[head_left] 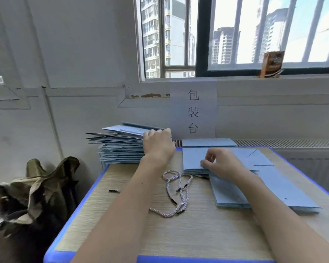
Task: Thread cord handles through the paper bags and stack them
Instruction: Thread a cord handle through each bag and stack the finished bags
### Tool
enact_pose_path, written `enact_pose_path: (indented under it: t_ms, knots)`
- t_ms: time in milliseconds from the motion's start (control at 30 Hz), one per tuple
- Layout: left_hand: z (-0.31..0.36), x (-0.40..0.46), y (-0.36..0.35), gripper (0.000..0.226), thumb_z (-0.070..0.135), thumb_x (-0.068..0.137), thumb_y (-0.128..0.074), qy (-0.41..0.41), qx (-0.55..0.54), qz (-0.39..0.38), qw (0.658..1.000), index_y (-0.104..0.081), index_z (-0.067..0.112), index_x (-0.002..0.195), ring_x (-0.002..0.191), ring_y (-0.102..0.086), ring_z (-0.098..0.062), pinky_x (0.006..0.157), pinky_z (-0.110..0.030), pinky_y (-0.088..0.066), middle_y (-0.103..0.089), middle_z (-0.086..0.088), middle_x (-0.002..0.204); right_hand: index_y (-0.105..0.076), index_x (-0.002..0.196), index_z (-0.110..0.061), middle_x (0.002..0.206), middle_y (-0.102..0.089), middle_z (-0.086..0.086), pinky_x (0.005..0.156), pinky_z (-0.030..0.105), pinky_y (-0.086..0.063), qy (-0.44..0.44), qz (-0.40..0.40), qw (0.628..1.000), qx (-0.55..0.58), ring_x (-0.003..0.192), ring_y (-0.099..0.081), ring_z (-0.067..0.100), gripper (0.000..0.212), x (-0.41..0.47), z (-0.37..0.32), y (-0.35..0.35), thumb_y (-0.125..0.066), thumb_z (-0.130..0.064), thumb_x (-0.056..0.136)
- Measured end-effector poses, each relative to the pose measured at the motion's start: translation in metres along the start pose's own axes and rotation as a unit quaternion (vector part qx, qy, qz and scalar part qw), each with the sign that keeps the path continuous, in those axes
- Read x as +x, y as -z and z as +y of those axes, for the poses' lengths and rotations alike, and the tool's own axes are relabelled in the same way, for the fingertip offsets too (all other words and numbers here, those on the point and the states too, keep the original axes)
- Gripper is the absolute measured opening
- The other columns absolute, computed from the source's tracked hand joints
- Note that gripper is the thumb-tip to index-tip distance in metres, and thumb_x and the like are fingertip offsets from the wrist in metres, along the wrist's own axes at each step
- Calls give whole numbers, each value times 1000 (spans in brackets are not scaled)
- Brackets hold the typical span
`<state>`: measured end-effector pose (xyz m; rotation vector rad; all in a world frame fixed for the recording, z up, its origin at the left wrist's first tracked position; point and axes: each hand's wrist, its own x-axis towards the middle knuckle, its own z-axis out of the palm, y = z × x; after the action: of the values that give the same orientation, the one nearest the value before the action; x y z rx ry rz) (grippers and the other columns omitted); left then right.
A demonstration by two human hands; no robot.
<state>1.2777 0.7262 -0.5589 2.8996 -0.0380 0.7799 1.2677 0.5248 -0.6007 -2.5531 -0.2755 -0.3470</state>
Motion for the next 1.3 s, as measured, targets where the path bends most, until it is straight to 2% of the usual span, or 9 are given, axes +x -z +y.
enact_pose_path:
  t_ms: [133, 233, 400, 567, 767, 933, 1100, 1233, 1300]
  knots:
    - [8, -1, -1, 26, 21, 95, -55, -19, -13, 6, 1000, -62, 21, 119, 114, -54, -28, 97, -38, -34, -67, -7, 114, -60, 81, -24, 94, -65, -2, 75, 32, -48, 6, -22, 999, 37, 89, -59, 17, 27, -1, 1, 6, -79, -44, 80]
    - [12, -4, -2, 24, 19, 94, -55, -15, -19, 10, 1000, -64, 20, 116, 113, -53, -28, 97, -38, -33, -67, -7, 110, -63, 92, -31, 105, -62, -11, 92, 35, -46, 4, -41, 999, 5, 105, -52, 13, 43, -5, 3, 12, -82, -61, 69]
    - [11, -5, 0, 20, 18, 97, -52, 16, -26, 36, 999, -65, 19, 111, 112, -52, -28, 97, -36, -33, -66, -7, 108, -67, 114, -31, 122, -60, -8, 90, 28, -40, -32, -81, 996, -2, 113, -51, 13, 45, -7, 4, 13, -84, -46, 75]
    - [11, -3, -2, 19, 21, 97, -53, 2, -17, 31, 999, -66, 20, 110, 114, -51, -27, 98, -37, -33, -67, -5, 110, -70, 108, -35, 111, -61, -20, 93, 25, -39, 7, -81, 996, 46, 119, -54, 7, 28, -12, -4, 20, -78, -25, 83]
    - [16, -3, -1, 21, 17, 96, -53, -71, -74, 88, 991, -70, 17, 108, 114, -52, -26, 111, -36, -30, -68, -4, 107, -71, 84, -40, 136, -49, -19, 112, 34, -34, 130, -185, 972, 57, 127, -45, 6, 20, -13, -29, -2, -84, -26, 80]
    - [22, -7, 3, 15, 16, 96, -57, -159, -173, 90, 968, -69, 11, 103, 103, -54, -23, 86, -35, -45, -67, -4, 98, -66, 86, -23, 107, -73, -5, 97, 39, -49, 91, -131, 974, 161, 99, -67, 22, 10, -13, -23, 9, -69, -18, 94]
    - [31, -12, 1, 15, 16, 95, -58, -194, -211, 59, 956, -68, 11, 104, 96, -60, -24, 81, -40, -51, -69, -4, 99, -57, 88, -10, 65, -72, -2, 64, 32, -46, -9, 37, 972, 231, 63, -58, 22, 10, -8, -9, 28, -59, -10, 98]
    - [34, -16, -11, 22, 23, 98, -56, -189, -223, -69, 954, -68, 17, 115, 100, -63, -23, 87, -37, -52, -69, -3, 109, -63, 92, -11, 69, -71, 3, 43, 20, -44, -84, 172, 957, 220, 42, -53, 13, 7, -6, 3, 38, -57, -10, 95]
    - [36, -17, -21, 28, 29, 99, -56, -180, -216, -138, 950, -64, 18, 124, 109, -61, -21, 93, -35, -49, -67, -3, 118, -69, 92, -14, 77, -73, 3, 48, 21, -43, -112, 215, 949, 200, 53, -59, 8, 12, -6, 7, 40, -57, -12, 92]
